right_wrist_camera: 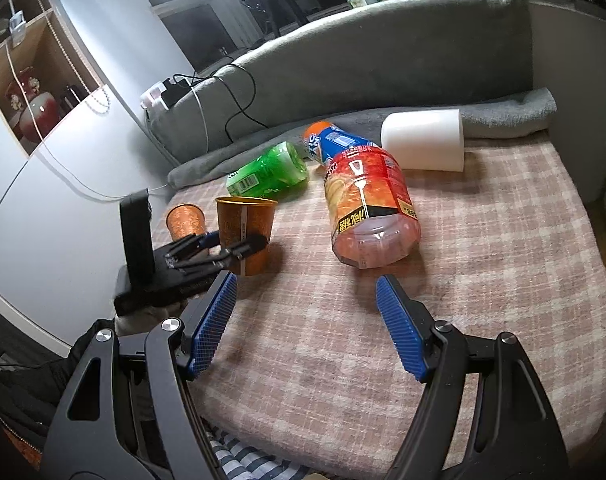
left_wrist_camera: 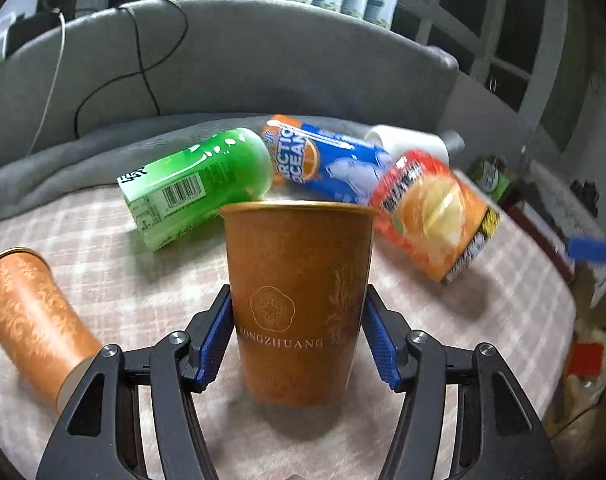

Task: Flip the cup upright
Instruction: 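Lower the upright orange cup onto the table and open the left gripper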

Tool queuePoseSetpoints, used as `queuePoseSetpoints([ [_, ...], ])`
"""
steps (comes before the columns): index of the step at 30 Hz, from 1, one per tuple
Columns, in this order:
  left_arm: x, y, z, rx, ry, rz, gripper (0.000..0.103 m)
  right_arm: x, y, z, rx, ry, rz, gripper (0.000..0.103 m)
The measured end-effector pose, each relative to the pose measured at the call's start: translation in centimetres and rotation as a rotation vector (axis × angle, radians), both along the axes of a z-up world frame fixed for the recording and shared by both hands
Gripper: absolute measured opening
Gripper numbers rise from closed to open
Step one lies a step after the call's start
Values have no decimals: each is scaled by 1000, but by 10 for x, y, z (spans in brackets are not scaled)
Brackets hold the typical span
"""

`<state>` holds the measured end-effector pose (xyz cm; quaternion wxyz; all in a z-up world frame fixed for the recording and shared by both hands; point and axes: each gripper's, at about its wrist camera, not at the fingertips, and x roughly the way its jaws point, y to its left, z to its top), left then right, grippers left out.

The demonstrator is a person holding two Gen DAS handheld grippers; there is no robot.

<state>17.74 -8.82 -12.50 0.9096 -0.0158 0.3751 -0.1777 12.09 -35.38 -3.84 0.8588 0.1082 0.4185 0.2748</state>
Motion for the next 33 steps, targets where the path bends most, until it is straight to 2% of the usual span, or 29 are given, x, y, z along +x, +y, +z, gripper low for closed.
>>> queuePoseSetpoints([
  [14,-40,-2,4,42,-19,-38,60,-12,-1,7,23,-21,-2,75],
  [33,-57,5,6,37,-22,-33,61,-22,7,12,20,-29,15,75],
])
